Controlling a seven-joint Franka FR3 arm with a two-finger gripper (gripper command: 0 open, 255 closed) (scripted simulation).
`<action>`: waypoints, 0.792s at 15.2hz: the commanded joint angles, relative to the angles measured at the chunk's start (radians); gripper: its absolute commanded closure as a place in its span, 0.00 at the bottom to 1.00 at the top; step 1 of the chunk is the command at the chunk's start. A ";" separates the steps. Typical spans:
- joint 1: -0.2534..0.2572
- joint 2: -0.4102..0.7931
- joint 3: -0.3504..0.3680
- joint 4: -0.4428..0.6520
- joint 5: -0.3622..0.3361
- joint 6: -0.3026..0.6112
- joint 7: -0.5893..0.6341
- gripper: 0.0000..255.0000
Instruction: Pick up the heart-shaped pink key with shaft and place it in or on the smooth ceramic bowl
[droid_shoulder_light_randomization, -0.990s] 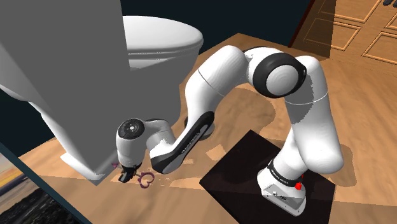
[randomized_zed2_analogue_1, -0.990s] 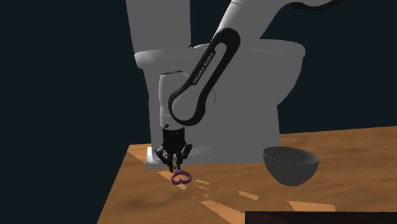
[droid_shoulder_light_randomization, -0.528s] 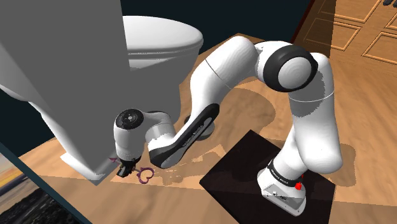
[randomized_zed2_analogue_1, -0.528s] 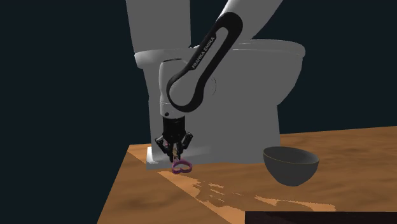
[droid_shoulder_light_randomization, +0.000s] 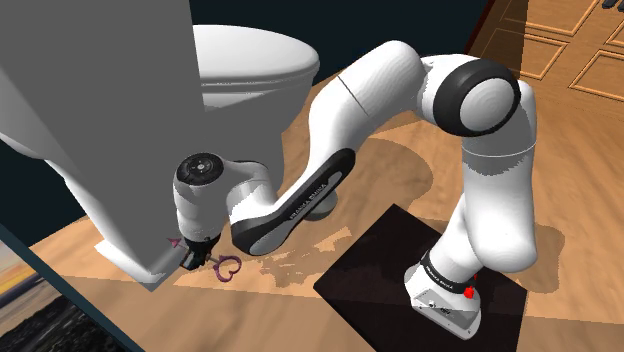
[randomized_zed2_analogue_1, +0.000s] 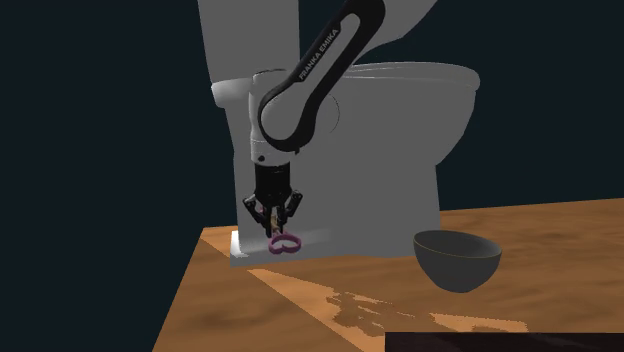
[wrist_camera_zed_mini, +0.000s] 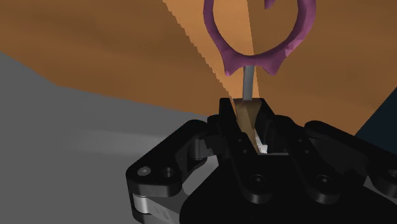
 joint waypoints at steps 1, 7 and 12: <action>-0.008 -0.018 0.010 0.000 0.015 -0.018 -0.013 1.00; -0.028 -0.073 0.039 0.005 0.061 -0.071 -0.050 1.00; -0.042 -0.115 0.059 0.016 0.098 -0.118 -0.080 1.00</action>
